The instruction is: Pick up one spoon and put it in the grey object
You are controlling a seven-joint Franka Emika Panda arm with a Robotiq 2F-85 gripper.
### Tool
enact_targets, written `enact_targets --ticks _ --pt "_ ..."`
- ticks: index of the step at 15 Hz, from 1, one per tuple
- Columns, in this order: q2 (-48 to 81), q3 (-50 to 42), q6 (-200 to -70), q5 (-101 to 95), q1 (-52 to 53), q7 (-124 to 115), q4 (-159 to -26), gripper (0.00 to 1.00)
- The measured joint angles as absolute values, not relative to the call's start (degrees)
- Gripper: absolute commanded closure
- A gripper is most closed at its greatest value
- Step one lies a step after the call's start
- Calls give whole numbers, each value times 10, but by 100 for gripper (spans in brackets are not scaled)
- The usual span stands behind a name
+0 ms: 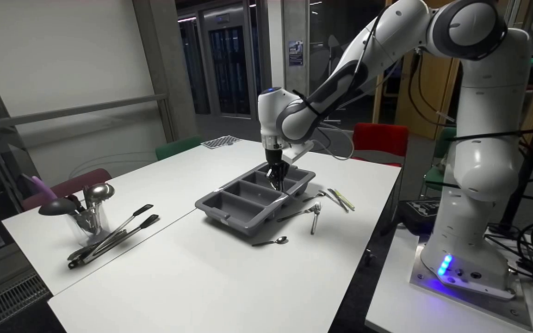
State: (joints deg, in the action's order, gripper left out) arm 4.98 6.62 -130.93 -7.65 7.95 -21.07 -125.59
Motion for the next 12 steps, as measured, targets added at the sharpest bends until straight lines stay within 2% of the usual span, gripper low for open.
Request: enact_targets --ticks 1,7,12 --pt "50 66 -1309 -77 80 -211 -1256 98" --pt "52 62 -1277 -78 79 -219 -1242 98" --pt "63 55 -1191 -77 74 -190 -1154 98"
